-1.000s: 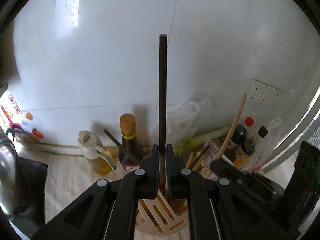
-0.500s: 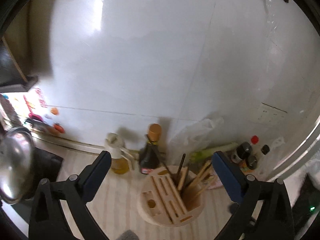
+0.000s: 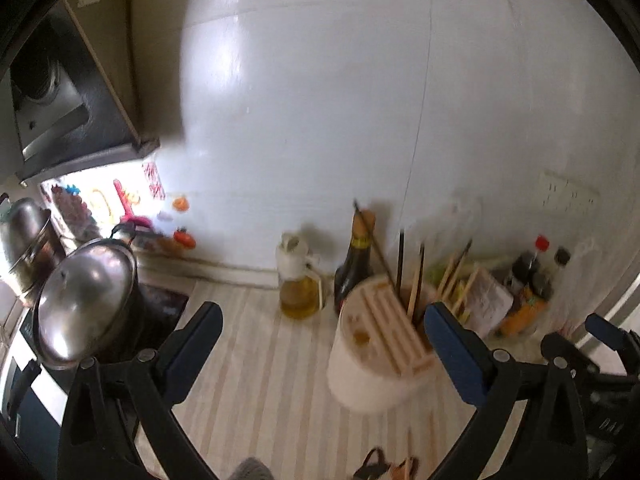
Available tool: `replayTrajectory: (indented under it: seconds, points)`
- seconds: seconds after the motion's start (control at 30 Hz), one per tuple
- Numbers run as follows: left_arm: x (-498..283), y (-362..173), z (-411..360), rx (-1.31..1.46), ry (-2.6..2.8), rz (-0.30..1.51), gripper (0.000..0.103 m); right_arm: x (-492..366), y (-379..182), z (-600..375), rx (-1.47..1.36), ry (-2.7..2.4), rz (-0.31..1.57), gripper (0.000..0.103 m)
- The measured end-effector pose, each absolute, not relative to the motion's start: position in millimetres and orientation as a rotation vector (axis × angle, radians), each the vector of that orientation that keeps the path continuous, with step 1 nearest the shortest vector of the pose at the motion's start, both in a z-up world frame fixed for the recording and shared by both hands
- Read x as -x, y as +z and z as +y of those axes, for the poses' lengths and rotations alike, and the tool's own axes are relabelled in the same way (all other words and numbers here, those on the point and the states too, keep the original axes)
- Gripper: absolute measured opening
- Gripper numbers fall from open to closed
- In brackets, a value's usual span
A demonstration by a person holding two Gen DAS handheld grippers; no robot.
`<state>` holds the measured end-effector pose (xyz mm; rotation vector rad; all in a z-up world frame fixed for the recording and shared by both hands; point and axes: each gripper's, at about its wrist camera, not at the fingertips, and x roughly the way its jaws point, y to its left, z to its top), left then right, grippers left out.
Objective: Organize utensils
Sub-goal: 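Move both open tools back down to the chopsticks on the cloth, then close the left tool on a light chopstick while the right tool grasps another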
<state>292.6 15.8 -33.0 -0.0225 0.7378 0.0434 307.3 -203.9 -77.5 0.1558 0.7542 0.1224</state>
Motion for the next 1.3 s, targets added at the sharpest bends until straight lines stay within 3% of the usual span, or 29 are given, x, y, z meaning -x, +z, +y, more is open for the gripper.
replayTrajectory:
  seconds: [0.17, 0.37, 0.43, 0.5, 0.87, 0.9, 0.93, 0.97, 1.0, 1.3]
  points:
    - [-266.2, -95.2, 12.8, -0.018, 0.081, 0.898, 0.103, -285.9, -137.9, -207.9, -0.159, 0.084, 0.934, 0.103]
    - [-238.1, -195.8, 4.4, -0.074, 0.116, 1.123, 0.103, -273.1, -258.3, -208.4, -0.147, 0.065, 1.263, 0.101]
    - [-230.3, -228.2, 1.5, -0.079, 0.112, 1.199, 0.103, -270.8, -298.4, -208.1, -0.154, 0.070, 1.366, 0.083]
    - [-222.9, -254.2, -0.8, -0.090, 0.114, 1.256, 0.103, -269.6, -325.0, -203.7, -0.132, 0.069, 1.429, 0.076]
    - [-216.2, -294.0, -12.0, -0.090, 0.090, 1.334, 0.102, -264.6, -374.0, -176.2, 0.024, 0.090, 1.506, 0.058]
    - [-216.9, -295.0, -13.3, -0.091, 0.087, 1.333, 0.102, -264.2, -372.4, -173.9, 0.048, 0.084, 1.502, 0.048]
    - [-217.7, -295.6, -15.3, -0.089, 0.080, 1.333, 0.102, -263.3, -371.1, -174.4, 0.059, 0.088, 1.495, 0.029]
    - [-218.4, -296.4, -17.1, -0.088, 0.075, 1.334, 0.102, -262.7, -370.3, -176.6, 0.064, 0.087, 1.492, 0.016]
    - [-220.0, -296.3, -20.7, -0.086, 0.067, 1.335, 0.102, -261.7, -371.1, -181.8, 0.062, 0.087, 1.502, 0.008]
    - [-224.0, -305.2, -71.4, -0.086, -0.110, 1.371, 0.099, -233.9, -374.6, -265.2, 0.001, 0.007, 1.567, 0.007]
